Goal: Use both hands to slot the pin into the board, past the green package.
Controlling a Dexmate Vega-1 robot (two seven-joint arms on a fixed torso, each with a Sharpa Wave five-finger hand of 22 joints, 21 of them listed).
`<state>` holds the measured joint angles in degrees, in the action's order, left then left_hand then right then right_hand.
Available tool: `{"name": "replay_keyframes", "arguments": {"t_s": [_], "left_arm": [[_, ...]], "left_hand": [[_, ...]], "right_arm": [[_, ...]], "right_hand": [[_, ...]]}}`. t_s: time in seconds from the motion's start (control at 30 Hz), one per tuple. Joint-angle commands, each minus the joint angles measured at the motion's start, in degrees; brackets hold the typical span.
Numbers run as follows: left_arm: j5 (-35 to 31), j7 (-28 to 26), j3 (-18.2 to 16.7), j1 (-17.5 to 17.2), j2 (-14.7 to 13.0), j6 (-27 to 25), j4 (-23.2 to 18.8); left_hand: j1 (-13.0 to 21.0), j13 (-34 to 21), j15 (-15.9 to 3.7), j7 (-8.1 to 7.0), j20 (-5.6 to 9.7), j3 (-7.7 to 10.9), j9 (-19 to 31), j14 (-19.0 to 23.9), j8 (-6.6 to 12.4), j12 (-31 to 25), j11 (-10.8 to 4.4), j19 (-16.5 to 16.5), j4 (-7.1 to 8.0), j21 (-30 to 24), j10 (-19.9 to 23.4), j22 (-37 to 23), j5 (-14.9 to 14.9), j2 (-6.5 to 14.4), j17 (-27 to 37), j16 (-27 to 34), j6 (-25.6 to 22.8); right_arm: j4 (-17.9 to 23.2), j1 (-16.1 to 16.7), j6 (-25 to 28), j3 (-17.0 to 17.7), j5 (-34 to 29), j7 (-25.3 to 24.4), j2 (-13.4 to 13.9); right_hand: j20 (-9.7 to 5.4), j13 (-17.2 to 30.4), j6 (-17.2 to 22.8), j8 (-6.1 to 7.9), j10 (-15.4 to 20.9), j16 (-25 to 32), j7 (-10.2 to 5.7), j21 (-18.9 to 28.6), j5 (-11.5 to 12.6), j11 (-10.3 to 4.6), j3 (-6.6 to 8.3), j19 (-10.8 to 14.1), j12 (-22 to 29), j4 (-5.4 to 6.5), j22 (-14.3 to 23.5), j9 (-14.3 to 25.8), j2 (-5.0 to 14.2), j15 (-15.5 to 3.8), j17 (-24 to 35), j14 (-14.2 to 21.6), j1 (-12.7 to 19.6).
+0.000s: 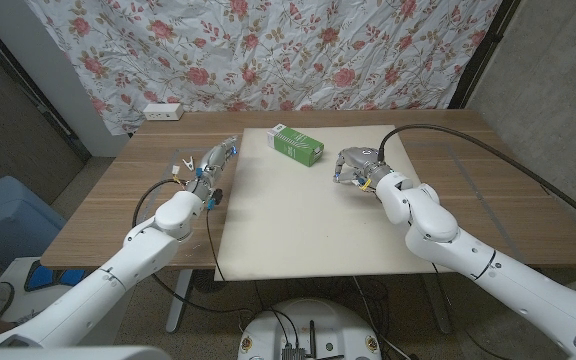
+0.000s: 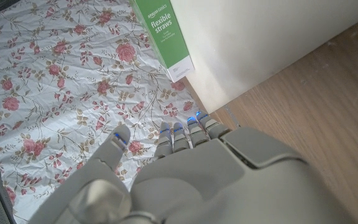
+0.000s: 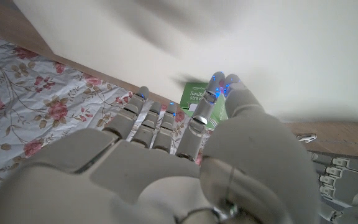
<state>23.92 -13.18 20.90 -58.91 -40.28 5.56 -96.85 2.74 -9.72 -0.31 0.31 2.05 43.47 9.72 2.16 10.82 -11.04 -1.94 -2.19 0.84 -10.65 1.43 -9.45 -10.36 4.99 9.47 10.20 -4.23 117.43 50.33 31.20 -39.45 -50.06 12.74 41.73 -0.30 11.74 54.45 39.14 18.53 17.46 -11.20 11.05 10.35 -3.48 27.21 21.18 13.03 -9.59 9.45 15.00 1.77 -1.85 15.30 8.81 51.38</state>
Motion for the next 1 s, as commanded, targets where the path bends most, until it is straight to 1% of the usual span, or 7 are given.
{"name": "replay_keyframes", "arguments": {"t_s": [0.03, 0.2, 0.27, 0.43, 0.63, 0.67, 1.0], "left_arm": [[-5.5, -0.8, 1.7, 0.2, -2.4, -2.9, -3.2], [-8.6, -1.0, 2.7, 0.8, -3.1, -3.1, -3.7], [-9.5, -0.2, 3.1, 1.0, -3.4, -2.4, -3.6], [-11.3, 0.6, 3.9, 1.2, -4.2, -3.2, -4.5], [-13.2, 0.5, 4.7, 1.2, -3.8, -2.3, -4.7], [-13.6, 0.4, 4.8, 1.2, -3.9, -3.0, -5.1], [-21.6, 1.3, 7.2, 2.5, -6.6, -6.3, -7.8]], "left_hand": [[0.7, -0.2, -0.16, -0.19, 0.45, 0.1, 0.3, 0.3, 0.41, -0.4, -0.36, -0.3, -0.04, -0.4, 0.5, -0.3, 0.1, 5.2, 0.2, 0.1, -0.7], [0.7, -0.2, -0.34, -0.32, 0.69, 0.09, 0.3, 0.2, 0.39, -0.4, -0.49, -0.4, 0.01, -0.5, 0.6, -0.3, 0.1, 5.3, 0.2, 0.0, -1.0], [0.7, -0.2, -0.39, -0.41, 0.75, 0.1, 0.3, 0.2, 0.41, -0.4, -0.53, -0.4, 0.04, -0.5, 0.7, -0.3, 0.1, 5.3, 0.2, 0.0, -1.1], [0.8, -0.2, -0.55, -0.48, 0.9, 0.12, 0.3, 0.2, 0.37, -0.4, -0.71, -0.5, 0.07, -0.5, 1.1, -0.3, 0.1, 5.4, 0.2, 0.1, -1.4], [0.9, -0.2, -0.81, -0.55, 1.07, 0.24, 0.3, 0.8, 0.65, -0.8, -0.6, -1.0, 0.13, -0.6, 2.6, -0.3, 0.0, 5.5, 0.2, 0.2, -2.9], [0.9, -0.2, -0.8, -0.55, 1.09, 0.26, 0.3, 0.8, 0.63, -0.8, -0.64, -1.1, 0.1, -0.6, 2.7, -0.3, 0.0, 5.5, 0.2, 0.2, -2.9], [1.0, -0.2, -1.18, -0.79, 1.37, 0.32, 0.3, 0.6, 0.52, -0.6, -0.99, -0.9, 0.25, -0.5, 2.9, -0.3, 0.0, 5.7, 0.2, 0.1, -3.4]], "right_arm": [[0.3, 1.7, -0.4, 2.5, 8.5, -7.4, 0.7], [0.3, 2.0, -0.4, 2.6, 10.6, -10.1, 1.0], [0.3, 2.1, -0.7, 2.7, 11.6, -10.9, 1.2], [0.4, 2.3, -0.8, 2.9, 13.6, -12.8, 1.6], [0.1, 2.6, -1.5, 3.3, 16.4, -15.4, 1.8], [0.1, 2.6, -1.6, 3.4, 16.8, -15.8, 1.8], [-2.0, 4.2, -6.4, 5.3, 23.1, -21.8, 1.9]], "right_hand": [[-0.01, 0.0, 1.5, -0.05, 0.8, 0.5, -1.51, 0.0, 0.3, -0.21, 0.13, 0.7, 0.1, -0.23, 0.1, 0.2, 0.06, -0.31, 0.1, 0.6, 1.1], [0.02, 0.0, 1.5, -0.12, 1.1, 0.6, -1.51, 0.0, 0.3, -0.12, 0.09, 0.8, 0.1, -0.25, 0.1, 0.1, 0.03, -0.27, 0.1, 0.9, 1.2], [0.01, 0.0, 1.5, -0.14, 1.2, 0.6, -1.51, 0.0, 0.3, -0.18, 0.08, 0.8, 0.2, -0.25, 0.1, 0.1, 0.01, -0.23, 0.1, 0.9, 1.3], [-0.03, 0.0, 1.5, -0.23, 1.3, 0.6, -1.53, 0.0, 0.3, -0.34, 0.06, 0.9, 0.1, -0.3, 0.1, 0.0, -0.01, -0.37, 0.1, 0.9, 1.4], [-0.01, 0.0, 1.4, -0.35, 1.4, 0.7, -1.54, 0.0, 0.3, -0.36, 0.05, 1.0, 0.1, -0.33, 0.1, -0.1, -0.04, -0.38, 0.1, 1.0, 1.6], [-0.01, 0.0, 1.4, -0.36, 1.4, 0.7, -1.54, 0.0, 0.3, -0.35, 0.04, 1.0, 0.1, -0.33, 0.1, -0.1, -0.04, -0.31, 0.1, 1.0, 1.6], [-0.04, 0.0, 1.4, -0.46, 1.5, 0.7, -1.52, 0.0, 0.3, -0.34, -0.01, 1.1, 0.0, -0.32, 0.1, -0.2, -0.05, -0.29, 0.2, 1.0, 1.8]]}}
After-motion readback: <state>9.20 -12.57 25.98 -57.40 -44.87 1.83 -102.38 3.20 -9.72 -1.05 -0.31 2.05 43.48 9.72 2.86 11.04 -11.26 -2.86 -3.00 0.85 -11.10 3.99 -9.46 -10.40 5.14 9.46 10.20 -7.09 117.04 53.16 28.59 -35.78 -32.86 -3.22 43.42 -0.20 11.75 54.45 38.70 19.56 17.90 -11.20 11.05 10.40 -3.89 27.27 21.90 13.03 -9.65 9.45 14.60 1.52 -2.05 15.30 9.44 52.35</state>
